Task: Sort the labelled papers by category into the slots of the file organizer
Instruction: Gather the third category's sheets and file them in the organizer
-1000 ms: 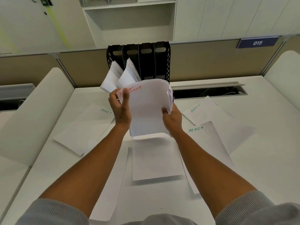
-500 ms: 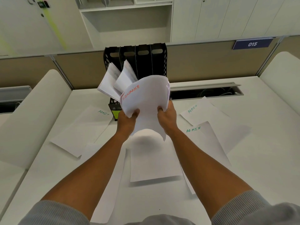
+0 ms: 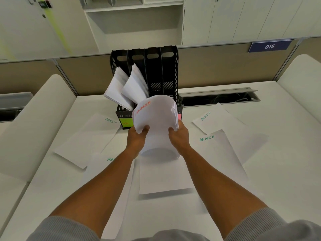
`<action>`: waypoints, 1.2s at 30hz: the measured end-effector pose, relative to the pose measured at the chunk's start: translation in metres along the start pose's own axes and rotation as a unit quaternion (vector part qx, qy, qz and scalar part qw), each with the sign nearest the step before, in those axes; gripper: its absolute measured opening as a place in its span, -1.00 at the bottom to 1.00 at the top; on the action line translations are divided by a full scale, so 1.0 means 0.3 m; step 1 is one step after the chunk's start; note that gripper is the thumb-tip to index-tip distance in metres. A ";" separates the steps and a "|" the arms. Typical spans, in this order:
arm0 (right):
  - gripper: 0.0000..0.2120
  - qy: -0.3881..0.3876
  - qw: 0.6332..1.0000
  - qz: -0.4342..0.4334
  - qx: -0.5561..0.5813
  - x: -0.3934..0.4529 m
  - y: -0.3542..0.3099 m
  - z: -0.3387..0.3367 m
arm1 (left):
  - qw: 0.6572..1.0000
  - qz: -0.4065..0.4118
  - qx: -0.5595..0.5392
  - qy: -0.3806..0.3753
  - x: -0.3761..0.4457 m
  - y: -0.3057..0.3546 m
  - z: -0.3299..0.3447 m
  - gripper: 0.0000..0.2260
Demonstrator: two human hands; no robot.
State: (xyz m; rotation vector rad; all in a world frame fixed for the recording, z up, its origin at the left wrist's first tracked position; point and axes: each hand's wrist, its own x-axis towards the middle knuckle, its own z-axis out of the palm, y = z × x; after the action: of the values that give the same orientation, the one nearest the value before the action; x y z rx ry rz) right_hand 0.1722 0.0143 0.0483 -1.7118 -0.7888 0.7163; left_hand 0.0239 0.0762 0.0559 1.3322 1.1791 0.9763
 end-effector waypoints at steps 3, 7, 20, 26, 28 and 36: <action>-0.72 0.014 1.000 -0.022 0.002 0.014 -0.029 0.004 | 1.000 0.008 -0.010 0.013 0.003 0.023 0.002 -0.83; -0.75 0.016 0.998 -0.037 -0.046 0.024 -0.026 -0.003 | 1.000 -0.008 -0.003 0.007 0.009 0.017 0.000 -0.83; -0.89 0.075 0.979 -0.154 -0.109 0.010 -0.038 -0.026 | 0.996 -0.026 0.076 0.042 0.043 -0.029 -0.011 -0.72; -0.81 0.186 0.960 -0.198 -0.069 0.056 -0.231 -0.029 | 0.977 -0.073 0.198 -0.001 0.073 -0.099 -0.020 -0.47; -0.82 0.202 0.960 -0.187 -0.053 0.084 -0.286 -0.023 | 0.970 -0.093 0.221 -0.033 0.073 -0.125 -0.018 -0.43; -0.74 0.228 0.961 -0.152 0.038 0.212 -0.389 0.046 | 0.925 -0.107 0.333 -0.152 0.102 -0.206 -0.021 -0.50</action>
State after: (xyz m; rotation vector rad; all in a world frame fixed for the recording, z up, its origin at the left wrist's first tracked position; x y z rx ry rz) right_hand 0.1815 0.0974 0.1525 -1.5566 -0.6658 0.1271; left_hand 0.0157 0.1049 -0.0069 1.7553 1.4313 0.1821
